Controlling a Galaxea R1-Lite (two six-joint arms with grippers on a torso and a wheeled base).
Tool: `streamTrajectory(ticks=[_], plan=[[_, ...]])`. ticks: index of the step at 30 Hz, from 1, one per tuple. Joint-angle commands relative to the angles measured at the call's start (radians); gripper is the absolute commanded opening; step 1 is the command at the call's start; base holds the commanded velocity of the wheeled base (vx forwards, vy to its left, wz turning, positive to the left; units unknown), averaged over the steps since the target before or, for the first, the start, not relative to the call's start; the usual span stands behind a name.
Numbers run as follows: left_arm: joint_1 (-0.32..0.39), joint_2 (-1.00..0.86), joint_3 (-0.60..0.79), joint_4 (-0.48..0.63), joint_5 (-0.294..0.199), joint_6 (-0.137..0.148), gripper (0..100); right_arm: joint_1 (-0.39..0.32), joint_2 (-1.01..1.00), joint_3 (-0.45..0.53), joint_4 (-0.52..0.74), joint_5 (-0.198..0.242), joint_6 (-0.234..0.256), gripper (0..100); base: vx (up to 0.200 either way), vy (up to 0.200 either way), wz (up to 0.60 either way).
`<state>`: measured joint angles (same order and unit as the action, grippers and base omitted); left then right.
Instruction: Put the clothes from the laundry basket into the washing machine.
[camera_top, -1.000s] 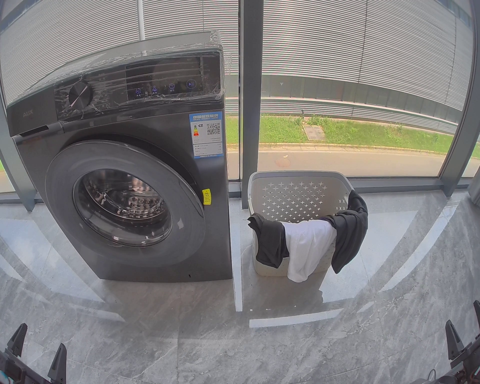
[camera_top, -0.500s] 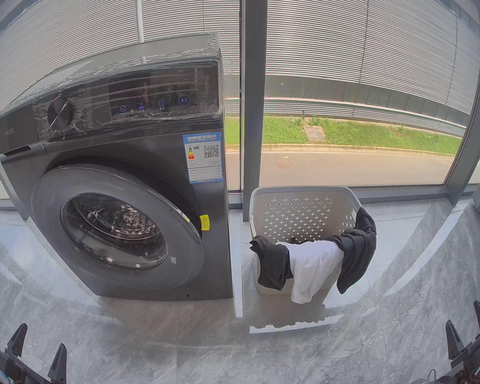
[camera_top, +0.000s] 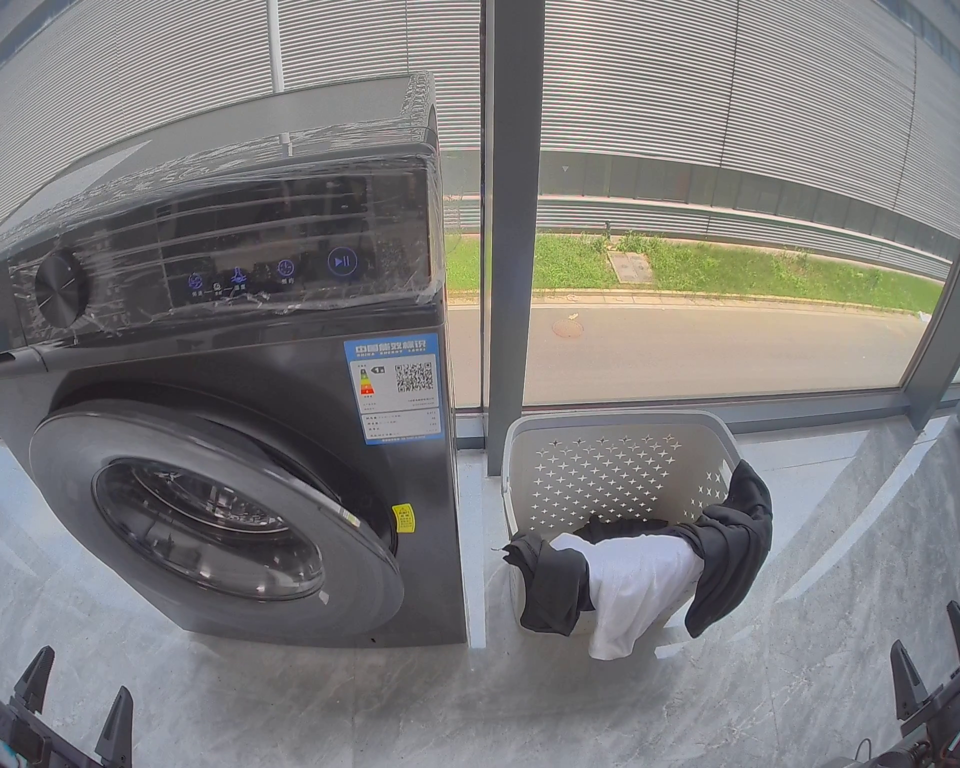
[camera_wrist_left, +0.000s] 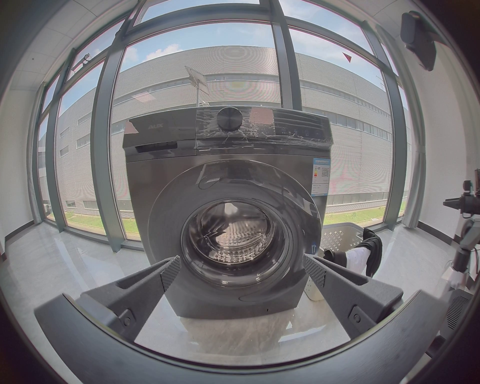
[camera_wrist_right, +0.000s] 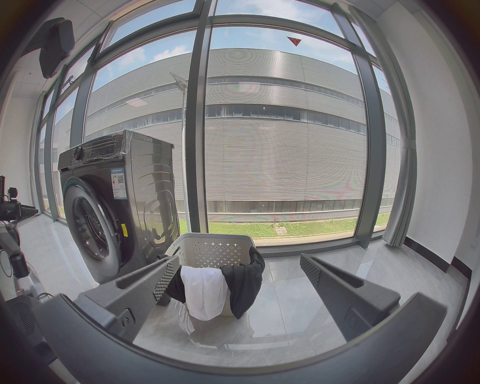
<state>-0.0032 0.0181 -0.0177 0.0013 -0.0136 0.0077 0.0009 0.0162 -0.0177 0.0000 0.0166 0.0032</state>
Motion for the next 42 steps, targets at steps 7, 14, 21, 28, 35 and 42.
streamTrajectory(ticks=[7, 14, 21, 28, 35, 42], plan=[[0.0, -0.01, 0.018, 0.0, 0.0, 0.0, 100, -0.001, -0.016, 0.018, 0.0, 0.0, 0.0, 100, 0.2, 0.0, 0.0], [0.002, -0.017, 0.018, -0.001, 0.001, 0.0, 100, -0.001, -0.016, 0.018, 0.0, 0.0, 0.0, 100, 0.057, 0.0, 0.0], [0.002, -0.017, 0.018, -0.001, 0.001, 0.0, 100, -0.001, -0.016, 0.018, 0.0, 0.0, 0.0, 100, 0.0, 0.0, 0.0], [0.002, -0.017, 0.018, -0.001, 0.001, 0.0, 100, 0.001, -0.016, 0.018, 0.0, 0.0, 0.0, 100, 0.0, 0.0, 0.0], [0.002, -0.017, 0.018, -0.001, 0.0, 0.0, 100, 0.001, -0.016, 0.018, 0.0, 0.0, 0.0, 100, 0.0, 0.0, 0.0], [0.002, -0.017, 0.018, -0.001, 0.0, 0.0, 100, 0.001, -0.016, 0.018, 0.0, 0.0, 0.0, 100, -0.171, 0.0, 0.0]])
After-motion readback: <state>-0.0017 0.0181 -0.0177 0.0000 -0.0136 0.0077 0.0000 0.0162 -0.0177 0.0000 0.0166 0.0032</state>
